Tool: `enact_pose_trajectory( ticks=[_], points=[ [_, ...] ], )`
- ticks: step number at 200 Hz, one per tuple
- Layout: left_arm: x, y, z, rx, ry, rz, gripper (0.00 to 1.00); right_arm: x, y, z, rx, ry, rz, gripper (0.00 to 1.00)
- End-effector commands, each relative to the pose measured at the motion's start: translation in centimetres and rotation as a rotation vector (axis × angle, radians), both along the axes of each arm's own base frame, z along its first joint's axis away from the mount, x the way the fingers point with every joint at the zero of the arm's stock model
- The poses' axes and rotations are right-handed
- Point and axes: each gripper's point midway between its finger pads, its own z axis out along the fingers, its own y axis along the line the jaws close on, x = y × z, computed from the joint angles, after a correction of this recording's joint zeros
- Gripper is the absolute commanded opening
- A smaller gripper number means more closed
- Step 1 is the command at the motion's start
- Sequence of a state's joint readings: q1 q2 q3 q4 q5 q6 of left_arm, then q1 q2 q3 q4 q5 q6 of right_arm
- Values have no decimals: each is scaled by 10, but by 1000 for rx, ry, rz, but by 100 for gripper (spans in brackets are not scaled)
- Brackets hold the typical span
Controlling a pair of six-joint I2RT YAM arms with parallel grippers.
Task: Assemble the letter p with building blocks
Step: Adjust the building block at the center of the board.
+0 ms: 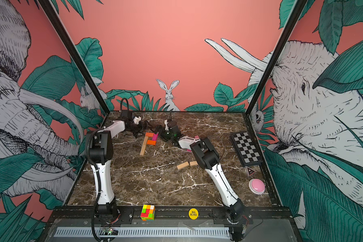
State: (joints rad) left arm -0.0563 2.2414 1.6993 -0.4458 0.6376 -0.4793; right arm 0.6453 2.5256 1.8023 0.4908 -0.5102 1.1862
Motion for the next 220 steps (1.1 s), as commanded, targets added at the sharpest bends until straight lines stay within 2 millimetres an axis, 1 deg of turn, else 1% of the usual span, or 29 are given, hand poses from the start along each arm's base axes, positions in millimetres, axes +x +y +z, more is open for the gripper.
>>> enact_pose_trajectory(
  ticks=[1,63,132,166,220],
  points=[
    [-7,-8,-10,-1,42,-22,100,-3,2,-27,-20,51,4,98],
    [-12,-13,-15,8,52,-39,99,-1,3,-28,-9,56,5,98],
    [-12,-16,-16,6,52,-47,99,1,4,-26,-5,57,7,98],
    [-13,-18,-17,3,56,-50,99,3,-4,-29,-9,59,-12,98],
    [-16,-25,-18,4,57,-68,99,3,-7,-30,-6,63,-18,98]
  ],
)
